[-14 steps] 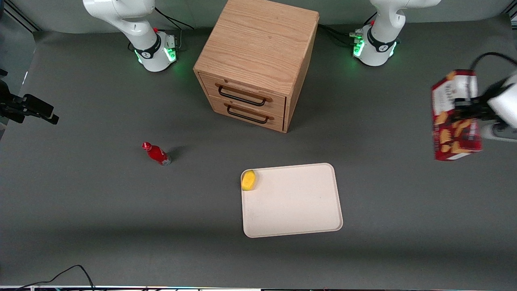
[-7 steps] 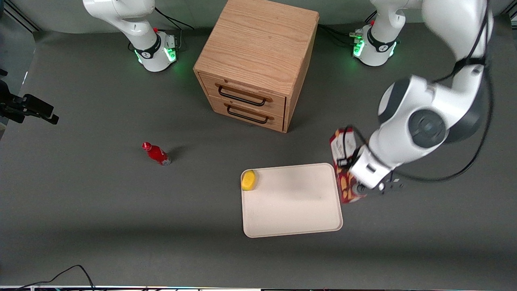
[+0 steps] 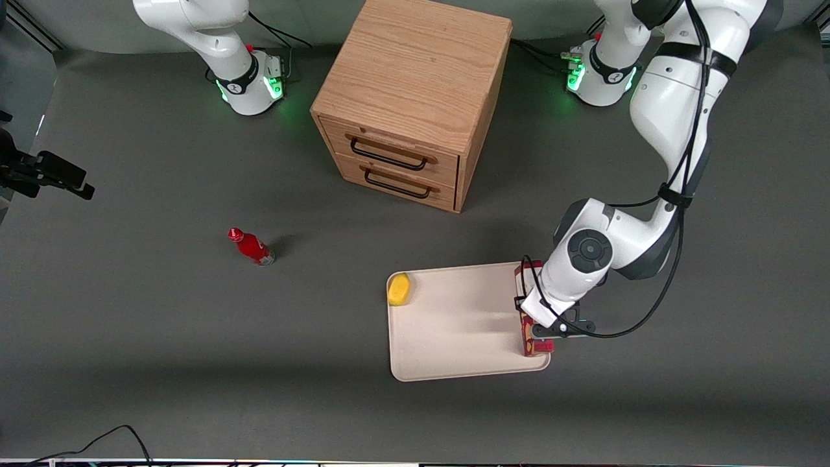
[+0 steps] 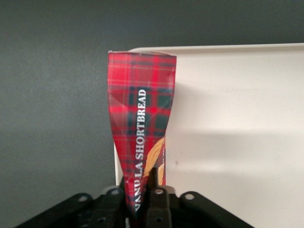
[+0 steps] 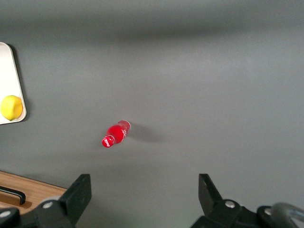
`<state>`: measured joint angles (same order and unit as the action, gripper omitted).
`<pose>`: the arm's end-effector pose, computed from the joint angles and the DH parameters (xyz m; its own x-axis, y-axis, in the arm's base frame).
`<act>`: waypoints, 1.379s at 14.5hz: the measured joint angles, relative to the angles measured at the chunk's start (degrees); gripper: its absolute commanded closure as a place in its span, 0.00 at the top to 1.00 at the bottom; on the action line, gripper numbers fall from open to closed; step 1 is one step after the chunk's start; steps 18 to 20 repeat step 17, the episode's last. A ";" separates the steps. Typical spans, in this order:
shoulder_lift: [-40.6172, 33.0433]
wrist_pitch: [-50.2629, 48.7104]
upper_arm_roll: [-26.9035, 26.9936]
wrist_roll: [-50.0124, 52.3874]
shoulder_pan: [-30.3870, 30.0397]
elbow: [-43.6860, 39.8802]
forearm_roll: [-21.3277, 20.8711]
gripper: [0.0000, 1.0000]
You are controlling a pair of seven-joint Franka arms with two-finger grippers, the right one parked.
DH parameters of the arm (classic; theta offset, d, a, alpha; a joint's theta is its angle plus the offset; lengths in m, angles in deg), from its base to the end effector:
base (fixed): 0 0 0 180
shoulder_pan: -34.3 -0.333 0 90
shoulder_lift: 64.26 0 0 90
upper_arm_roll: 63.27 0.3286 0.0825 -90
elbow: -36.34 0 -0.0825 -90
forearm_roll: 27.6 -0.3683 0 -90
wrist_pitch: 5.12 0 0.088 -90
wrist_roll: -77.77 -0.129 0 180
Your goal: Place red cookie box on tray
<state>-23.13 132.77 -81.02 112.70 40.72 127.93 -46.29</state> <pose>0.6604 -0.2540 0.2349 0.9900 0.0466 0.1333 0.0419 -0.9984 0.0373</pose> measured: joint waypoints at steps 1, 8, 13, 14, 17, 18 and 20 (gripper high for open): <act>-0.57 -0.85 -0.02 0.00 -0.02 -0.04 -0.48 1.00; -18.16 -31.69 4.64 -16.96 -1.48 -4.26 11.20 1.00; -35.59 -52.97 16.99 -35.76 -2.63 -4.06 16.73 1.00; -38.20 -56.03 18.91 -38.36 -2.66 -3.75 16.90 1.00; -42.84 -60.30 21.90 -42.66 -2.69 -3.07 17.31 1.00; -42.84 -60.30 21.90 -42.66 -2.69 -3.07 17.31 1.00; -42.84 -60.30 21.90 -42.66 -2.69 -3.07 17.31 1.00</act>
